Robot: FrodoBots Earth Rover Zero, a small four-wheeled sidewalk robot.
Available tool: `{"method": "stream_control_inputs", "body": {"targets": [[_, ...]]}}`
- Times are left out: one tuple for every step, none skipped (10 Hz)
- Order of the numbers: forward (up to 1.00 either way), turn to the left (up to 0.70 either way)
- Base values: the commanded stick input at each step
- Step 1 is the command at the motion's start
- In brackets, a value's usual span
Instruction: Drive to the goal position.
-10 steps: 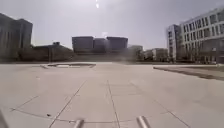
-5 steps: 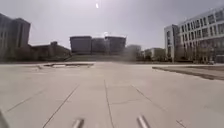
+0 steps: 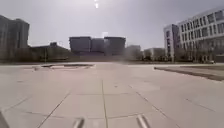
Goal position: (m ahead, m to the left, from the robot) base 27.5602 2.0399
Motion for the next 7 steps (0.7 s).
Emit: {"method": "stream_control_inputs", "body": {"targets": [[0.7, 0.13], [0.7, 0.35], [0.7, 0.08], [0.7, 0.0], [0.7, 0.0], [0.7, 0.0], [0.7, 0.0]]}}
